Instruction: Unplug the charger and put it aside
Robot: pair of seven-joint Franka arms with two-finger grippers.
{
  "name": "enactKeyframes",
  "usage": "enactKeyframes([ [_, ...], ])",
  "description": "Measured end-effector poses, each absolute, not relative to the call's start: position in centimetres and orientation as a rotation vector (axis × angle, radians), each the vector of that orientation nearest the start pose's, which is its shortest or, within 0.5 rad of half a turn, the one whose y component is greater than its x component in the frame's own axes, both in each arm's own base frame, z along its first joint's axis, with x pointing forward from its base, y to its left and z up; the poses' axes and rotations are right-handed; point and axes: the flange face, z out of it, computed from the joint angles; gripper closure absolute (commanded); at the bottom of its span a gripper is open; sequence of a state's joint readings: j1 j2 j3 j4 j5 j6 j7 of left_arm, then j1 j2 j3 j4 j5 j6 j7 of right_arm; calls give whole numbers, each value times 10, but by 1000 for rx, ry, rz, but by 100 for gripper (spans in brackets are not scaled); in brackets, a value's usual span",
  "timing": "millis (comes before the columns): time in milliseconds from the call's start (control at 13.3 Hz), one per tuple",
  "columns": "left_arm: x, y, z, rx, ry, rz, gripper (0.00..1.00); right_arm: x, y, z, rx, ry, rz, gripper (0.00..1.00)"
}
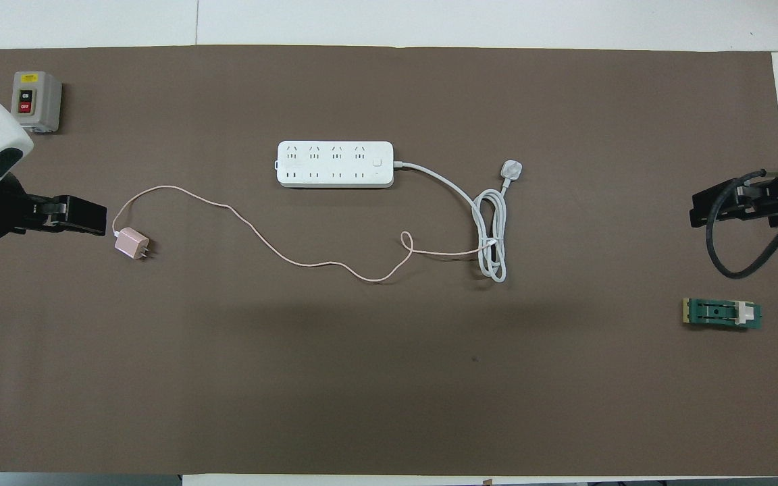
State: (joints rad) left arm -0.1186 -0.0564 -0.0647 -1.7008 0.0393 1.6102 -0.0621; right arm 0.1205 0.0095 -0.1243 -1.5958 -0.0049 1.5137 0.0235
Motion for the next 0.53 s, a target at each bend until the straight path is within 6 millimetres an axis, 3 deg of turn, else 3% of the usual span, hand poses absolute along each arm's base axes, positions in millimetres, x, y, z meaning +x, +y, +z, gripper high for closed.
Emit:
enactKeyframes([
  [525, 532, -76, 601, -3094, 146, 35, 0, 550, -5, 603, -3145, 52, 144, 0],
])
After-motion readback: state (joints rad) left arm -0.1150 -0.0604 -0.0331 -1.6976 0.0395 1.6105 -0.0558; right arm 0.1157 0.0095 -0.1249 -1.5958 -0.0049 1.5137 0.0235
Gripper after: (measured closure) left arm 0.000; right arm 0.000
